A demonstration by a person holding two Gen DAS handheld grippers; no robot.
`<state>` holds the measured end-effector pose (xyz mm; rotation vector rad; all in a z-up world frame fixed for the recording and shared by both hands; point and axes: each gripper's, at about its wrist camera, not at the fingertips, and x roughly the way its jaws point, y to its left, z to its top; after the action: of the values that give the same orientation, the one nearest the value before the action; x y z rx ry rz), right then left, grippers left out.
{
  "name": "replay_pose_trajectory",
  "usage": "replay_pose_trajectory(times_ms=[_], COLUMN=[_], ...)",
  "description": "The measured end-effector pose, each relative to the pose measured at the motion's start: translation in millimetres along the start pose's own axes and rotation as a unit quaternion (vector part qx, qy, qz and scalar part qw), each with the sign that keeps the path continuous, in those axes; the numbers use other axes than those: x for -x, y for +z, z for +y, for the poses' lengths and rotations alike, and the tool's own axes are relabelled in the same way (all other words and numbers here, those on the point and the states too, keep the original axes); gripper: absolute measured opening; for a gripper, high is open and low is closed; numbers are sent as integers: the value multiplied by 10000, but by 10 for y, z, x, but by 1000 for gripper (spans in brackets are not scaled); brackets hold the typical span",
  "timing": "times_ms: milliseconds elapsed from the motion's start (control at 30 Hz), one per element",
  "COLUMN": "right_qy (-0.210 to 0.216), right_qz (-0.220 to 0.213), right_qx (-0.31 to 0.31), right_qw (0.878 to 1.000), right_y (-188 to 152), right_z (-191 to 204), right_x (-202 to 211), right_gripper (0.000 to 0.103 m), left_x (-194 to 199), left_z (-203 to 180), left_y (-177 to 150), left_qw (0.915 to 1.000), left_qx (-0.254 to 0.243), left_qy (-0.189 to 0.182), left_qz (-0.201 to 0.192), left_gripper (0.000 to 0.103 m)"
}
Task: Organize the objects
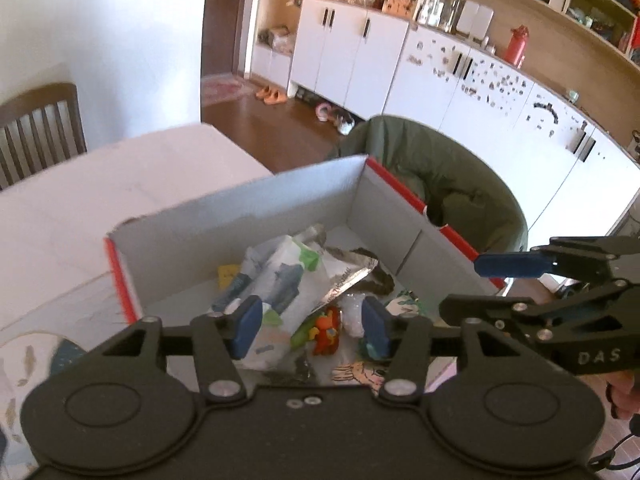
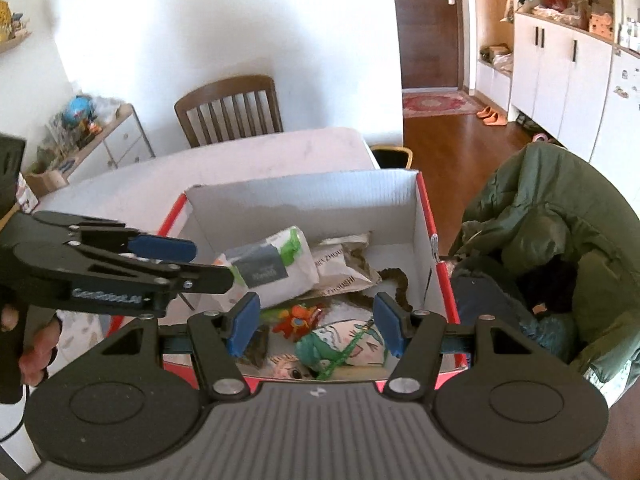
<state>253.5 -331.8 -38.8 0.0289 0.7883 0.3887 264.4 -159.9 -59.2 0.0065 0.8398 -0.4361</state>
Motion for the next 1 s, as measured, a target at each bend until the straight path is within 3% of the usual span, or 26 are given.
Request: replay_pose_trajectory(times_ms=[133,267,400,700,833,1000], right_qy=[-49,-77,-92,-123,-201,-244], right_qz=[-121,-202,-404,-711,-857,-961], right_qx=[-55,-110,-175,-271,-283,-359], right_qw=[9999,9997,9990,9970,9957,9944], right_y=[-17,-34,-56,-110,-130,-167], right_z=[136,264,399,708,837,964], right_x=[107,204,325,524,586,645], right_gripper=[62,62,69,82,89,95], left_x=[192,391,551,858,976,1070], left_z=[51,113,190,284,328,368], left_y=[-42,-94,-140,-230,-277,-345], left_qw=[9999,9995,9990,9973,9960,9953], left_qx=[33,-16,-50,-213,-229,-278], left_qy=[13,91,61,105,95,73], left_qz=[-158,-312,-430,-697,-861,-924], left_gripper=[56,65,66,83,102,103])
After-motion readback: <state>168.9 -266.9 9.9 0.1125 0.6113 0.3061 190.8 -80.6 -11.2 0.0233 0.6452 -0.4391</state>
